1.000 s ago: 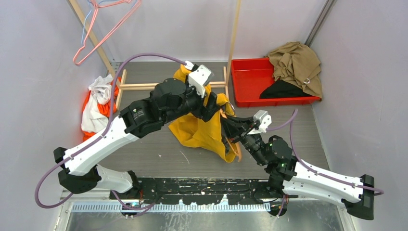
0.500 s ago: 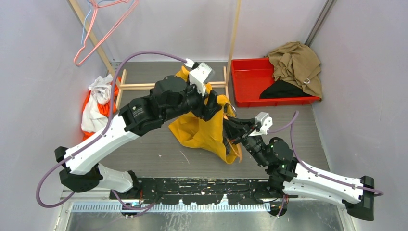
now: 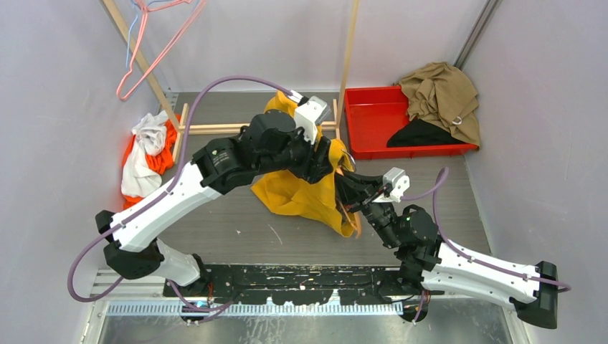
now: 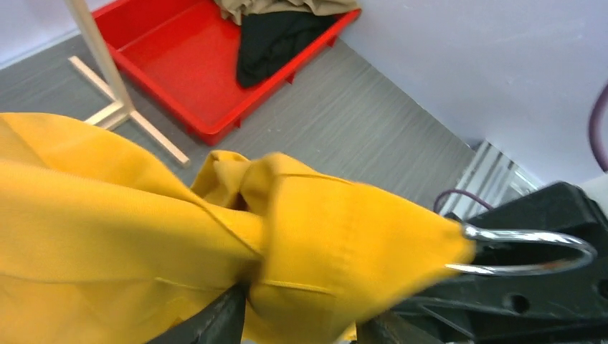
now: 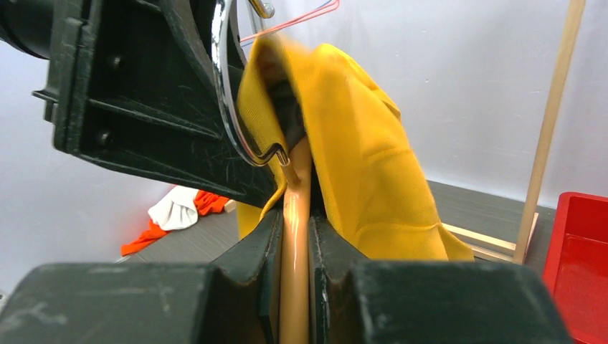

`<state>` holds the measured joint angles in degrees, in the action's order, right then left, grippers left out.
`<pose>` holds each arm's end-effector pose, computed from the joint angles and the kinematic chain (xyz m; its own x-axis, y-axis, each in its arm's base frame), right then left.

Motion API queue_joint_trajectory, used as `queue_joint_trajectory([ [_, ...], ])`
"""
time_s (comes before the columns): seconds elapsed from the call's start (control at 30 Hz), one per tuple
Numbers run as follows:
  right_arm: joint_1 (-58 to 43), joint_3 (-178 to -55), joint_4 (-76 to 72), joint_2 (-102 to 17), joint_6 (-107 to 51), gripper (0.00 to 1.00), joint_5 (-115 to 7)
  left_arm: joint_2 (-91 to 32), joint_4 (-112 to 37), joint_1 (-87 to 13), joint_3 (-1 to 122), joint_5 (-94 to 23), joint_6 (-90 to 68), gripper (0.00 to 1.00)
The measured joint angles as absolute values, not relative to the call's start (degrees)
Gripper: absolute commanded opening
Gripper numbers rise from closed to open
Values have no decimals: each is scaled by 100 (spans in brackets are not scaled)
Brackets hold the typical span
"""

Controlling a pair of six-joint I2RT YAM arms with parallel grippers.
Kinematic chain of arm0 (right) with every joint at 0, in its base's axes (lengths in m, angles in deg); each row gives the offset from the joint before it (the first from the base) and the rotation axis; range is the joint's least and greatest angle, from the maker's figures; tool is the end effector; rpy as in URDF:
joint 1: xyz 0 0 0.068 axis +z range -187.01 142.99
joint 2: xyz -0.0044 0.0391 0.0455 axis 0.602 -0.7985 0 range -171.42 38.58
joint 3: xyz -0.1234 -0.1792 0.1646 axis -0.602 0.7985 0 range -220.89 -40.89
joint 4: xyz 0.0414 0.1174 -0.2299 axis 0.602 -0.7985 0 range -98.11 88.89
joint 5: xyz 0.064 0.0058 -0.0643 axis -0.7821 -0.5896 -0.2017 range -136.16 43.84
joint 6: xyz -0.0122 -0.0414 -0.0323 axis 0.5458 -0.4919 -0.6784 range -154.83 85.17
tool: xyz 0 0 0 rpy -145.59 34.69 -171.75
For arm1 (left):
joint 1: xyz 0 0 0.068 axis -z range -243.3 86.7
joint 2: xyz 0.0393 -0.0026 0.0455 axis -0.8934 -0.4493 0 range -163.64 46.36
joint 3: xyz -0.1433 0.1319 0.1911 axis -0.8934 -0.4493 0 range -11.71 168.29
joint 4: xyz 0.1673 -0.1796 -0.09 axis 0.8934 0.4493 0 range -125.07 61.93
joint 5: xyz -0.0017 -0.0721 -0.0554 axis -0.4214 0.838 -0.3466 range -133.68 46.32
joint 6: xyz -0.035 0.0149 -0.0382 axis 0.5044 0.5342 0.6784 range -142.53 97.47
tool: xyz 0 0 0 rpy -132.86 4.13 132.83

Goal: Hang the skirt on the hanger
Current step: Hang the skirt on the hanger.

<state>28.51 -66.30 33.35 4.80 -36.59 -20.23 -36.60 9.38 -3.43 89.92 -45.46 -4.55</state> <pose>0.0751 0.1272 0.3306 0.2022 0.3777 -0.9036 -0.6499 0.7420 0.1648 0.1512 -0.2583 0.4631 -0.4701 0.1954 -0.8607 0.7415 0.6164 -0.2650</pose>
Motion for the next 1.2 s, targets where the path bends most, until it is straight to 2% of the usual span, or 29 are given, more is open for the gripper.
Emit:
queue_joint_trajectory([
  [0.17, 2851, -6628, 3398, 484, -3640, 1, -2034, -3432, 995, -581, 8773, -4843, -261, 51],
  [0.43, 2851, -6538, 3490, 572, -3517, 1, -2032, -3054, 912, -900, 8729, -4660, -125, 64],
  [0.7, 2851, -6556, 3973, 285, -3808, 1, -2086, -3306, 857, -894, 8760, -3398, 135, 68],
  [0.87, 2851, -6737, 4163, 191, -4057, 1, -2202, -3052, 1001, -894, 8850, -3541, 235, 73],
  [0.93, 2851, -6842, 4285, 194, -4105, 1, -2287, -2901, 1135, -894, 9099, -3731, 268, 77],
  [0.97, 2851, -6893, 4366, 194, -4123, 1, -2331, -2864, 1205, -894, 9298, -3814, 279, 83],
  [1.0, 2851, -6936, 4449, 205, -4134, 1, -2384, -2840, 1255, -894, 9604, -3906, 292, 97],
  [1.03, 2851, -6960, 4515, 218, -4140, 1, -2436, -2814, 1238, -894, 9857, -3991, 297, 100],
  [1.2, 2851, -6967, 4891, 329, -4138, 1, -2742, -2849, 1181, -894, 10825, -4351, 443, 99],
])
